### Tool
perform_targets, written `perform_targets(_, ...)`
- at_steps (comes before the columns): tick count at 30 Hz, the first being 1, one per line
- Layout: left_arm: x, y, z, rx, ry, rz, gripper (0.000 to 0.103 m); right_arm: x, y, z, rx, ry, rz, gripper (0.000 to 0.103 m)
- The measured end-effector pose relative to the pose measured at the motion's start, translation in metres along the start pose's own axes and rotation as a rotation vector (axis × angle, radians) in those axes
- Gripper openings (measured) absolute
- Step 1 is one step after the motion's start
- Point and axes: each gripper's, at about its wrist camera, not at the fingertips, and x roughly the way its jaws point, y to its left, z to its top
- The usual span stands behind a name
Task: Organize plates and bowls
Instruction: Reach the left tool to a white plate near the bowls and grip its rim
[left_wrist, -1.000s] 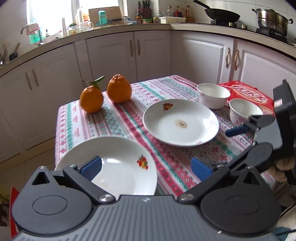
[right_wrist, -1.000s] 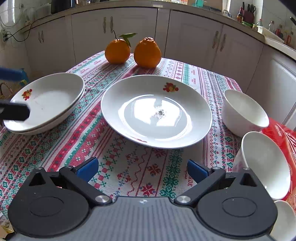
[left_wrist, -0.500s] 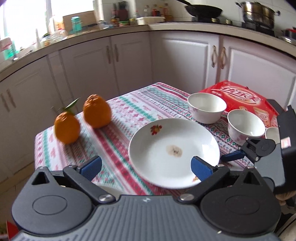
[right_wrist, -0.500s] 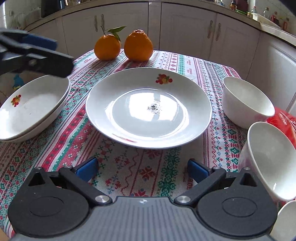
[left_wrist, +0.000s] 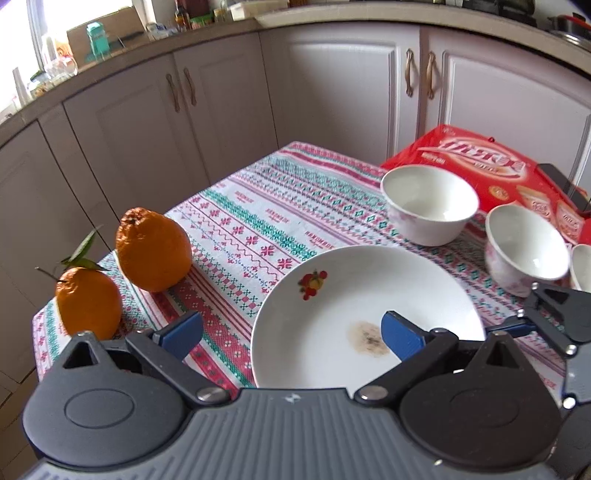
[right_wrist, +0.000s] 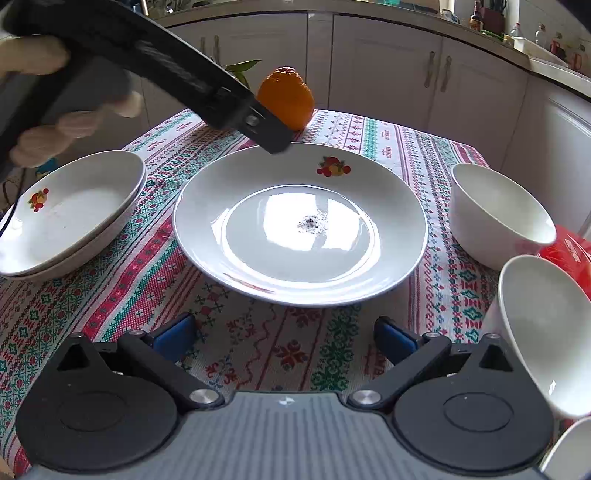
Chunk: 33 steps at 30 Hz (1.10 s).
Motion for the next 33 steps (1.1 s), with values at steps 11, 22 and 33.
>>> perform_targets(11, 0.056, 0.014, 0.013, 0.036, 0.135, -0.111, 0.088, 0.008, -0.008, 0.008, 0.012, -0.025, -0.006, 0.097)
perform_targets(22, 0.077, 0.020, 0.027, 0.068, 0.222, -0.222, 0.066, 0.007, -0.014, 0.010, 0.023, -0.031, 0.019, 0.086)
perform_targets(33, 0.089, 0.021, 0.035, 0.098, 0.310, -0.264, 0.063, 0.007, -0.012, 0.011, 0.020, -0.030, 0.023, 0.085)
